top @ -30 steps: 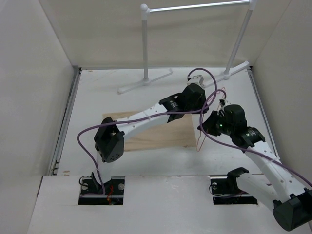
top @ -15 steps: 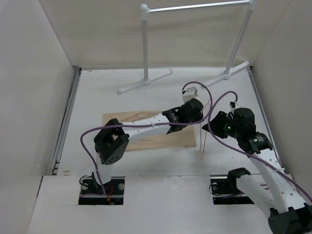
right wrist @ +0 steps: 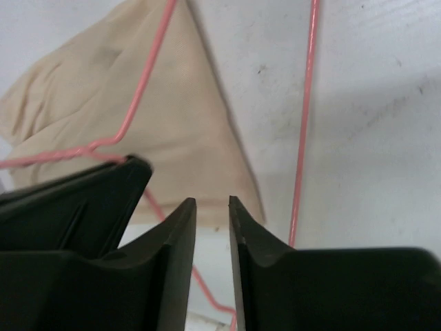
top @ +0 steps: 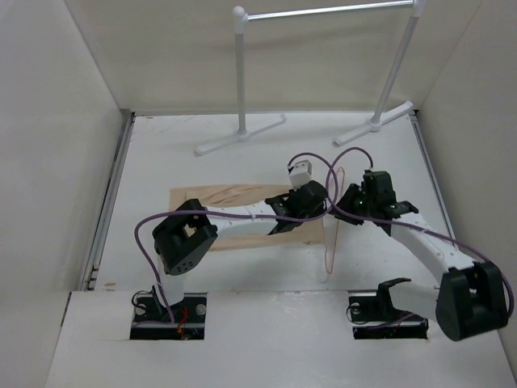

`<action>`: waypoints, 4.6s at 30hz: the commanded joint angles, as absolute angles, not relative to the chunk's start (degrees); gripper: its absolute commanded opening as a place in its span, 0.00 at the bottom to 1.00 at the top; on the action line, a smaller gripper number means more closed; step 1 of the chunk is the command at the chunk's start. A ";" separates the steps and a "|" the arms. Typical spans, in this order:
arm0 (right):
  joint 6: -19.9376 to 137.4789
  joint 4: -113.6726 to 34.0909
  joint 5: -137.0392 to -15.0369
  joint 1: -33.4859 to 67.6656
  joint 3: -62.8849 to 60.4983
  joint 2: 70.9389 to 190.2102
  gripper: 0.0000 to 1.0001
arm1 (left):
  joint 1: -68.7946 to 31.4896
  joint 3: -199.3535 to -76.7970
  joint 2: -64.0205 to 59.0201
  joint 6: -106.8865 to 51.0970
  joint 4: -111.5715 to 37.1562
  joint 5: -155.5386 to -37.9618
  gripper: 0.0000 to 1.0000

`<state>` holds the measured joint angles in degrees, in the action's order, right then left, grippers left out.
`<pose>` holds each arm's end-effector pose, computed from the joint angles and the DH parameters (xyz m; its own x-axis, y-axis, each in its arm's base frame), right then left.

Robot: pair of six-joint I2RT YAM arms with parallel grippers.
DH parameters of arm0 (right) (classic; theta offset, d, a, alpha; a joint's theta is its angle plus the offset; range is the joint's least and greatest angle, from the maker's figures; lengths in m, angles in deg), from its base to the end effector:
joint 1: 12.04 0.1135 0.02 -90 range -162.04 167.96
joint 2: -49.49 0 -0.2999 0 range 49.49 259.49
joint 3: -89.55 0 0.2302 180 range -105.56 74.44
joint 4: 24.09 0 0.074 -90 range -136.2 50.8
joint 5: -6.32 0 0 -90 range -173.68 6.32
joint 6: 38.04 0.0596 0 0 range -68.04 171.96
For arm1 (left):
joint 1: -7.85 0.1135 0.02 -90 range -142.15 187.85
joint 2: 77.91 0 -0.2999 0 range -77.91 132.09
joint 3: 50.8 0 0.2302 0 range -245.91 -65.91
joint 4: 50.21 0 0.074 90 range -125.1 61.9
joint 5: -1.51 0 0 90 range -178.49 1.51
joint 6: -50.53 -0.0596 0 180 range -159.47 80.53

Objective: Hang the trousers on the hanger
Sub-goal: Place the trousers on the hanger, then place the hanger at the clothesline.

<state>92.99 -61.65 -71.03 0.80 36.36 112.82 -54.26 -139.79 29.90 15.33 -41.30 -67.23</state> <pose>0.1930 0.0574 0.2432 -0.7807 0.4790 -0.4014 0.2014 0.8008 0.5640 0.2269 -0.3826 0.2645 -0.6759 -0.3510 -0.6481 0.2104 0.7509 -0.6260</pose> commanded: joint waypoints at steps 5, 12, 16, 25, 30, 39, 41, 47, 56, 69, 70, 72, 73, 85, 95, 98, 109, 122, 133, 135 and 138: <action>94.40 -41.32 -72.08 3.73 37.88 126.47 0.46 | -53.46 -134.64 25.63 18.09 -44.95 -64.14 0.00; 96.86 -34.46 -70.85 5.32 40.07 134.04 0.44 | -52.31 -132.62 25.54 18.45 -44.77 -64.41 0.00; 98.10 -32.96 -70.50 5.32 41.13 135.10 0.18 | -51.52 -131.21 25.10 18.45 -44.95 -64.49 0.00; 102.23 -36.73 -68.65 4.00 42.62 121.32 0.08 | -44.94 -122.43 18.08 17.92 -44.69 -62.04 0.00; 103.28 -38.66 -67.25 0.76 44.20 117.35 0.08 | -40.28 -114.00 11.23 16.43 -44.42 -61.51 0.00; 102.23 -37.70 -67.68 -1.89 46.32 120.50 0.09 | -32.80 -103.00 -4.77 9.49 -38.53 -62.65 0.00; 101.97 -37.44 -67.86 -1.98 46.32 121.91 0.09 | -33.24 -103.61 -5.04 8.26 -38.27 -62.21 0.00; 101.35 -36.82 -68.91 -2.41 46.49 124.46 0.09 | -35.43 -108.61 -4.43 5.01 -33.54 -57.56 0.00; 102.32 -35.50 -69.79 -2.15 47.11 125.52 0.12 | -38.86 -114.76 -6.53 2.45 -29.75 -53.08 0.00; 97.50 -57.72 -69.53 1.09 32.98 94.69 0.64 | -44.40 -150.68 -9.27 -7.83 -6.39 -53.85 0.00; 96.53 -59.05 -69.09 2.41 30.09 93.02 0.64 | -44.58 -153.77 -8.92 -8.18 -4.28 -54.56 0.00; 95.55 -60.72 -68.48 5.92 24.63 91.86 0.65 | -44.40 -159.65 -7.69 -8.54 -0.41 -57.01 0.00; 95.46 -61.16 -67.95 8.02 21.91 92.21 0.65 | -44.05 -161.51 -7.25 -8.54 0.74 -57.89 0.00; 94.85 -53.44 -69.71 31.32 2.56 108.36 0.67 | -43.17 -177.18 0.31 -9.86 5.68 -67.13 0.00; 95.90 -48.00 -69.26 38.36 1.93 116.20 0.55 | -44.93 -172.61 0.14 -9.24 1.55 -67.40 0.00; 96.95 -45.97 -69.18 39.07 2.89 116.29 0.51 | -44.75 -171.38 -0.03 -9.15 1.02 -67.40 0.00; 99.06 -43.94 -71.98 39.33 3.95 116.56 0.05 | -43.00 -169.35 -0.39 -8.89 -1.26 -69.76 0.05; 100.47 -41.83 -69.18 29.06 -4.04 119.45 0.00 | -38.61 -166.72 -6.00 -8.89 -11.10 -76.61 0.59; 98.36 -44.46 -62.51 8.86 -20.63 131.39 0.00 | -29.39 -151.37 -16.10 -6.44 -8.65 -73.38 1.00; 98.10 -46.04 -60.66 4.29 -25.38 135.69 0.00 | -26.93 -144.08 -20.14 -4.85 -7.86 -72.76 1.00; 97.58 -47.98 -59.51 -0.82 -32.24 141.50 0.00 | -23.15 -133.00 -26.56 -1.69 -6.63 -72.93 1.00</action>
<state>100.10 -51.75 -62.07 2.68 -24.80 139.23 -25.69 -139.73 -22.16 -5.19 -8.25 -74.03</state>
